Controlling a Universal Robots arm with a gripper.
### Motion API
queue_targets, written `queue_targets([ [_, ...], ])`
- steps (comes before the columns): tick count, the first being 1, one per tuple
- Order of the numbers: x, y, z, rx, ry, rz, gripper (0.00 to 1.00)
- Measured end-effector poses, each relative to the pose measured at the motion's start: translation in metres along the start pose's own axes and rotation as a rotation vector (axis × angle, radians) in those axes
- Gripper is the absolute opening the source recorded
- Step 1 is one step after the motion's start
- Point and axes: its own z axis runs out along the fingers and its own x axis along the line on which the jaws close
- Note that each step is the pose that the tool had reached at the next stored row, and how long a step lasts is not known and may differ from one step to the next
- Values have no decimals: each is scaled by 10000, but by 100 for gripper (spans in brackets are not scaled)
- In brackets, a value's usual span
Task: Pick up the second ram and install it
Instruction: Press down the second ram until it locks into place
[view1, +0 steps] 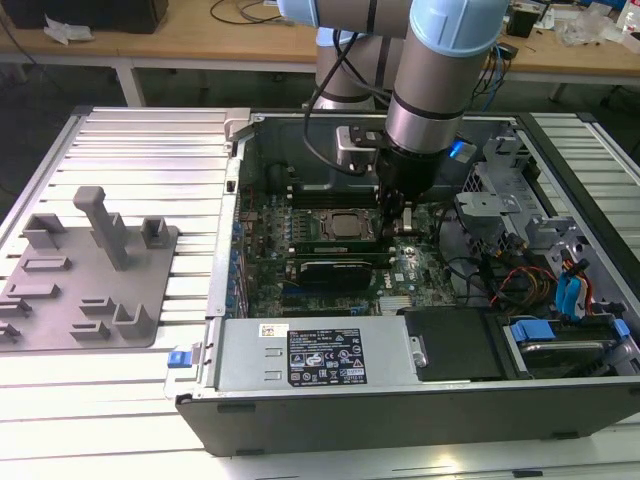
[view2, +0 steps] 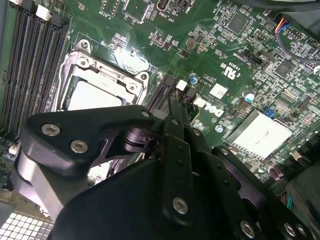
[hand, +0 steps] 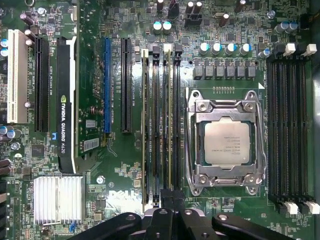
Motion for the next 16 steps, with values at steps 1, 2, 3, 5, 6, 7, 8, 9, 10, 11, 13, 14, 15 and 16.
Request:
queue_targets([
  [1,1,0,8,0,3,0,8],
  [2,1,0,8,-1,3,0,8],
  [3,0,0,10,-1,1,0,8],
  [5,1,-1,18,-1,2,0,8],
  [6,1,-1,19,0,-1,0,8],
  [7,0,-2,26,1,-3,-1,8],
  [8,1,-1,27,0,-1,0,8],
  [9,1,-1,28,-1,1,-1,8],
  [10,-1,-1,19,1,-10,0,8],
  [11,-1,1,-32,2,-5,0,8],
  [13,-1,3,-87,2,-3,0,8],
  [14,-2,3,-115,2,-2,0,8],
  [15,-2,4,-137,3,-2,0,8],
  [16,-2,4,-139,5,-5,0,8],
])
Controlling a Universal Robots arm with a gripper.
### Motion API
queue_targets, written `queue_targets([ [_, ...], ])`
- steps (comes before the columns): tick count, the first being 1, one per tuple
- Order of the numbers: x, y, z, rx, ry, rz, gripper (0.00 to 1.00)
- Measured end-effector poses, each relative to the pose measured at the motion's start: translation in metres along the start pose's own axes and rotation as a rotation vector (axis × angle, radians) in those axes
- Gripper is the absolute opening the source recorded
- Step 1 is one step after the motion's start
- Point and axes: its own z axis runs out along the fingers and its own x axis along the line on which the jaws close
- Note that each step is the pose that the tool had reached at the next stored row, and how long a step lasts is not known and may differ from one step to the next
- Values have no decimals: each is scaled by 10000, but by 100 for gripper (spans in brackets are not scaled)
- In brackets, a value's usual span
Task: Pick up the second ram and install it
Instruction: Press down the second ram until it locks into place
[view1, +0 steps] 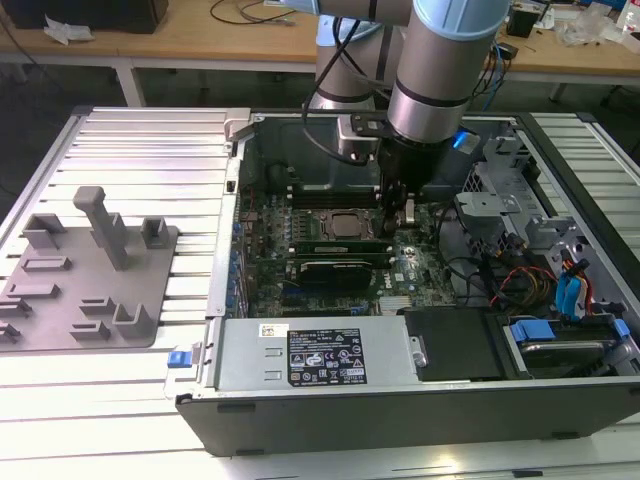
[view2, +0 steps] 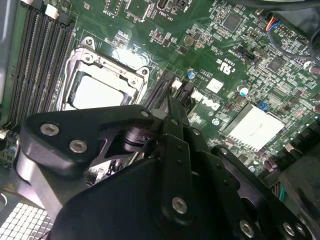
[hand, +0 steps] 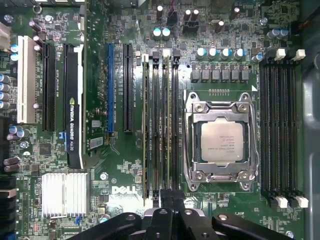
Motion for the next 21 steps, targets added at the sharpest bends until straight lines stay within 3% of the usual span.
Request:
queue_targets([
  [3,1,12,-1,-1,3,1,8],
  [9,2,176,5,-1,3,0,8],
  [17,3,308,9,-1,3,0,8],
  [21,3,474,14,5,2,-1,8],
])
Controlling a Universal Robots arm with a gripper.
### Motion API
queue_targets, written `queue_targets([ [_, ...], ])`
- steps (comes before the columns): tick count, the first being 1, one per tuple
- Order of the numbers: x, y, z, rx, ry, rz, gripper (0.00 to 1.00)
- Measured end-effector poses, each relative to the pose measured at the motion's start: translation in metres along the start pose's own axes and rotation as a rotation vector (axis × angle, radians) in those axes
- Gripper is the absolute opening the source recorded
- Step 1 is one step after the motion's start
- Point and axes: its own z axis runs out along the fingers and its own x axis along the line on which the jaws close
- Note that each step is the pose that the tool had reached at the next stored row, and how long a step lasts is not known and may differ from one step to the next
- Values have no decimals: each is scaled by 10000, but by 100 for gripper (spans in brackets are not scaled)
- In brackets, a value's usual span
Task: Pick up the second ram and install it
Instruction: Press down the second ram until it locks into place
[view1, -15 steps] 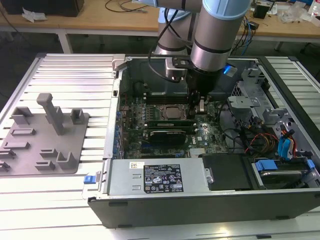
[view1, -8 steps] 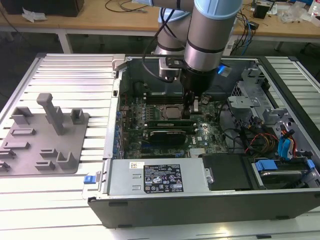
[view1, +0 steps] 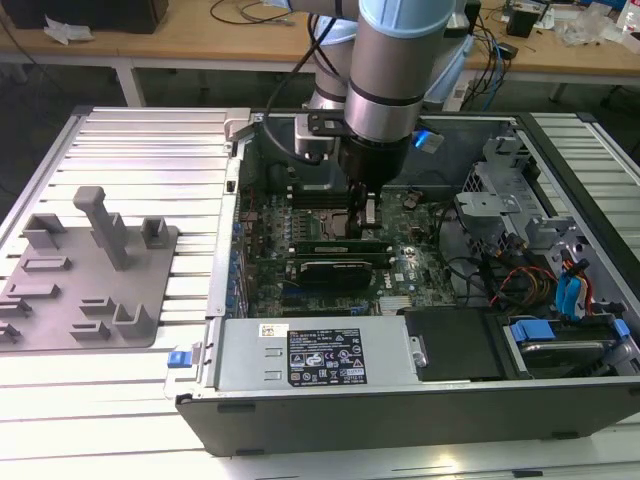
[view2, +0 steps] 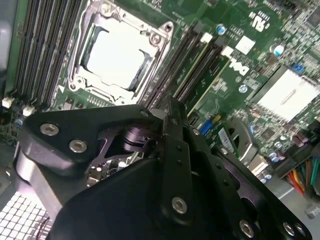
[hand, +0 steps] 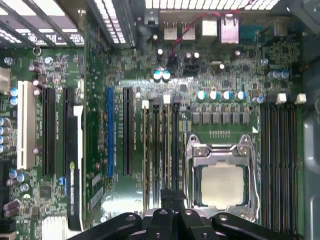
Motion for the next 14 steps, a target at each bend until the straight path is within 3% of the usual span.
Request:
queue_targets([
  [7,2,235,8,2,1,1,8],
  [10,3,288,14,1,1,1,8],
  [14,2,369,103,1,2,-1,8],
])
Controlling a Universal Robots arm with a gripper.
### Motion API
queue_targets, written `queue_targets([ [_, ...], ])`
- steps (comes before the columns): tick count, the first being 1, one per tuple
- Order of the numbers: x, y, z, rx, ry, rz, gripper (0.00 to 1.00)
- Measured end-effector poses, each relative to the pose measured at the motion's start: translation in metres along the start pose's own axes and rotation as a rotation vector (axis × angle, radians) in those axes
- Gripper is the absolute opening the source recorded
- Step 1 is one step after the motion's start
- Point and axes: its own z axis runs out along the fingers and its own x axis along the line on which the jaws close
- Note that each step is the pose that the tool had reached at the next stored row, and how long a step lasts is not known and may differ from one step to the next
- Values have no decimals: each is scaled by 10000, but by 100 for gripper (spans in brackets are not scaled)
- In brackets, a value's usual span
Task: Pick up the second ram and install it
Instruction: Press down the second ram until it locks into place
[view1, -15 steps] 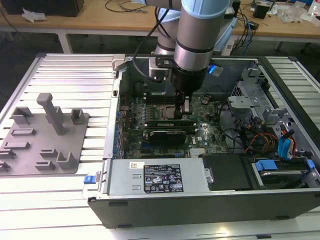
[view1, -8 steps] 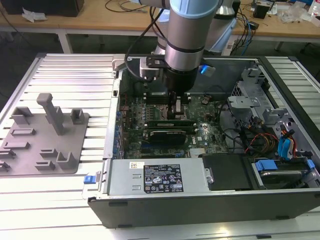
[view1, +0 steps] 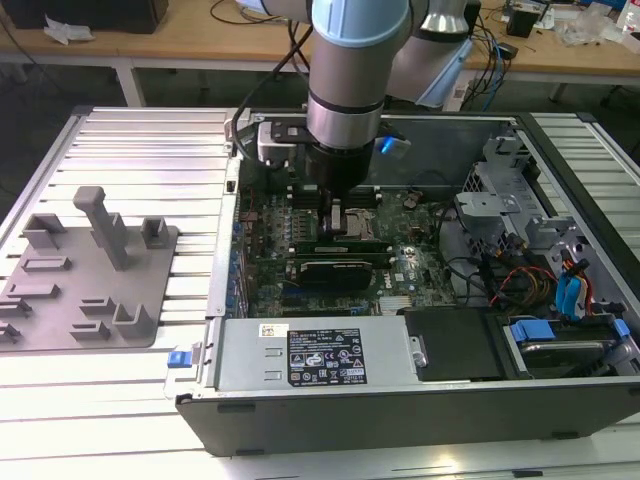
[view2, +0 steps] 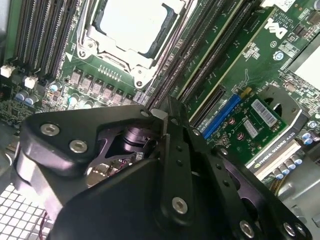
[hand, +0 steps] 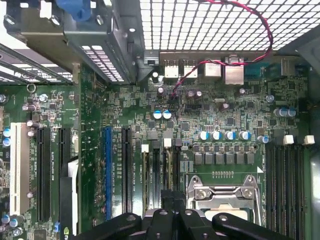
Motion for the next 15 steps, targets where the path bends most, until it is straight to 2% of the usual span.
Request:
queue_targets([
  [11,-6,7,79,1,-3,2,8],
  [14,-6,7,80,0,0,2,8],
  [15,-9,5,60,17,-20,0,8],
])
